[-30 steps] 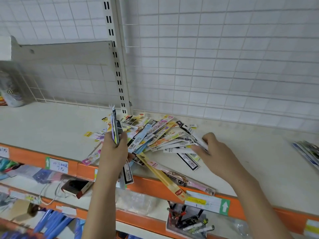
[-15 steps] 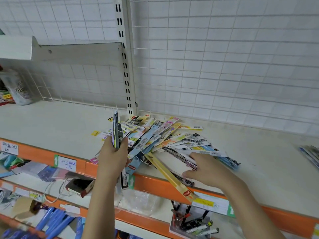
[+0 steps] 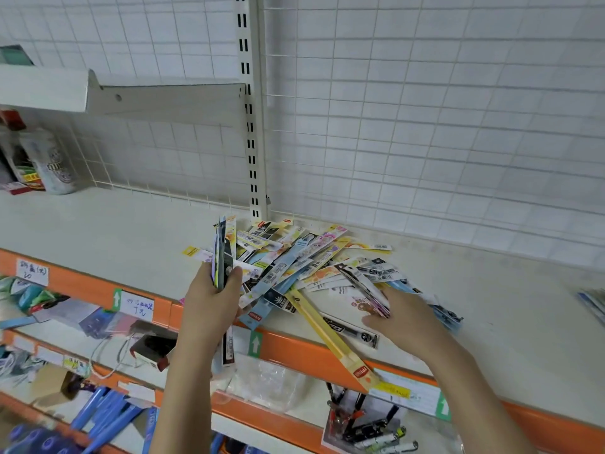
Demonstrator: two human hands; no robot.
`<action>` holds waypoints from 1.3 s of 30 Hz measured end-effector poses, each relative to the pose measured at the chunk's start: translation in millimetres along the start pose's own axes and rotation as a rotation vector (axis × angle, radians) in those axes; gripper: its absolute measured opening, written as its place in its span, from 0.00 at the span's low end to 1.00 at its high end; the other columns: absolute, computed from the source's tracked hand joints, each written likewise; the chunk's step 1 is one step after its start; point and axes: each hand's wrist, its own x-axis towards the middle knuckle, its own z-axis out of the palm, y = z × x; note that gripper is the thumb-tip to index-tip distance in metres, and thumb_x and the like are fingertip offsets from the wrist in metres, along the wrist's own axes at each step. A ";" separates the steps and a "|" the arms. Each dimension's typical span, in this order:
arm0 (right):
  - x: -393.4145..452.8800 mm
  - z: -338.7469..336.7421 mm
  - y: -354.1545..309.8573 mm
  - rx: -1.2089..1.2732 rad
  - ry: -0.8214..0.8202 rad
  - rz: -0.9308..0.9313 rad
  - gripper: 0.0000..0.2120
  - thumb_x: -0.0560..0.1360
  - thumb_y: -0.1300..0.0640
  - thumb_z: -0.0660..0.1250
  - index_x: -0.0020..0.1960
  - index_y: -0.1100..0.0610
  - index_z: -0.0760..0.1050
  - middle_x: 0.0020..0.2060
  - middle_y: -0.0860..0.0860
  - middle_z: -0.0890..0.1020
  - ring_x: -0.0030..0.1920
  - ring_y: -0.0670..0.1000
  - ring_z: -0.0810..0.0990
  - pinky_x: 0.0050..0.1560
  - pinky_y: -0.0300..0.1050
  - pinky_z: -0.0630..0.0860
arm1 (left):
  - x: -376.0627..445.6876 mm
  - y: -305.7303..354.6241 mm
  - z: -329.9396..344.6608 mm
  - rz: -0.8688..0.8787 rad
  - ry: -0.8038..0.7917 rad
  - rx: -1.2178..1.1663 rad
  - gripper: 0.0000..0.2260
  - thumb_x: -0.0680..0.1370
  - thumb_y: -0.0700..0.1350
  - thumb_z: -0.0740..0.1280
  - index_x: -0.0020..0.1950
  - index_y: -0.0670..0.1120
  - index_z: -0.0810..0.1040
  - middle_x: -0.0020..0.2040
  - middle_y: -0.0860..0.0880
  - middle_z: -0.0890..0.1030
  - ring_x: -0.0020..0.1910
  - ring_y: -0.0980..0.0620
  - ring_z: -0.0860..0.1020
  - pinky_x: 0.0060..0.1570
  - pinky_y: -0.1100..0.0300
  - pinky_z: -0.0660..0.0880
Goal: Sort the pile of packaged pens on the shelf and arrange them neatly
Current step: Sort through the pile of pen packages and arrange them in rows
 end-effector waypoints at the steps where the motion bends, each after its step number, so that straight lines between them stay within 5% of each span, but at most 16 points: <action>1: 0.1 -0.2 2.1 0.004 0.002 0.011 0.16 0.72 0.45 0.68 0.53 0.55 0.73 0.45 0.50 0.80 0.45 0.52 0.78 0.45 0.46 0.75 | 0.1 -0.2 0.8 0.000 0.000 0.004 0.08 0.80 0.46 0.61 0.41 0.48 0.69 0.35 0.47 0.71 0.31 0.48 0.72 0.28 0.61 0.69; 7: -1.1 -5.7 8.6 -0.038 0.023 0.057 0.16 0.73 0.44 0.67 0.48 0.57 0.74 0.41 0.50 0.77 0.41 0.52 0.76 0.40 0.45 0.71 | 1.1 0.2 8.9 0.018 -0.013 0.031 0.05 0.79 0.47 0.61 0.44 0.49 0.70 0.36 0.49 0.73 0.37 0.45 0.74 0.37 0.56 0.71; 11: -0.3 -11.7 9.9 -0.109 0.047 0.026 0.12 0.76 0.47 0.64 0.41 0.54 0.71 0.37 0.50 0.73 0.40 0.52 0.73 0.35 0.45 0.67 | 2.6 1.2 15.2 0.025 -0.041 0.047 0.07 0.79 0.47 0.61 0.44 0.46 0.71 0.38 0.45 0.73 0.31 0.48 0.73 0.29 0.59 0.70; 16: -1.0 -22.3 21.3 -0.043 0.032 0.068 0.13 0.74 0.45 0.66 0.40 0.54 0.71 0.33 0.48 0.73 0.37 0.53 0.75 0.32 0.44 0.65 | 4.5 -2.1 17.0 0.063 -0.101 0.141 0.07 0.76 0.46 0.67 0.45 0.42 0.75 0.32 0.43 0.75 0.28 0.46 0.75 0.35 0.52 0.75; 20: -1.2 -31.8 29.7 0.042 0.052 0.080 0.10 0.75 0.48 0.65 0.49 0.54 0.75 0.40 0.50 0.82 0.32 0.50 0.74 0.28 0.41 0.66 | 0.1 -1.9 19.1 0.191 -0.301 0.371 0.05 0.72 0.44 0.72 0.40 0.47 0.77 0.27 0.51 0.71 0.25 0.54 0.69 0.29 0.60 0.67; 23: -0.3 -34.8 33.1 0.074 0.057 0.088 0.07 0.77 0.50 0.63 0.50 0.53 0.76 0.41 0.47 0.85 0.35 0.47 0.77 0.34 0.42 0.72 | -3.9 0.7 26.3 0.242 -0.493 0.453 0.09 0.70 0.42 0.73 0.37 0.55 0.76 0.27 0.52 0.72 0.24 0.58 0.68 0.29 0.64 0.66; 27: -0.1 -31.5 39.7 0.086 0.082 0.122 0.05 0.78 0.52 0.62 0.47 0.51 0.76 0.39 0.46 0.84 0.38 0.49 0.79 0.44 0.47 0.77 | -8.0 4.0 39.6 0.275 -0.682 0.562 0.09 0.71 0.43 0.69 0.47 0.55 0.79 0.34 0.54 0.78 0.32 0.57 0.75 0.36 0.62 0.72; 31: -0.9 -27.9 47.8 0.090 0.166 0.160 0.08 0.76 0.52 0.61 0.47 0.55 0.77 0.41 0.51 0.84 0.41 0.54 0.80 0.46 0.50 0.78 | -8.3 6.8 52.0 0.330 -0.679 0.691 0.06 0.71 0.43 0.68 0.47 0.51 0.79 0.34 0.55 0.76 0.30 0.59 0.71 0.29 0.66 0.65; 35: -6.0 -28.7 52.4 0.124 0.208 0.165 0.09 0.77 0.52 0.60 0.46 0.56 0.76 0.41 0.53 0.83 0.41 0.55 0.80 0.44 0.50 0.77 | -9.4 6.0 62.9 0.370 -0.625 0.700 0.04 0.76 0.45 0.65 0.46 0.47 0.78 0.38 0.49 0.78 0.32 0.53 0.71 0.31 0.63 0.65; 39: -10.9 -31.4 57.3 0.167 0.257 0.177 0.09 0.77 0.52 0.60 0.49 0.57 0.77 0.43 0.53 0.83 0.42 0.56 0.80 0.45 0.49 0.77 | -5.4 14.1 64.4 0.512 -0.396 0.581 0.09 0.78 0.49 0.64 0.38 0.49 0.73 0.33 0.47 0.74 0.30 0.52 0.69 0.29 0.63 0.61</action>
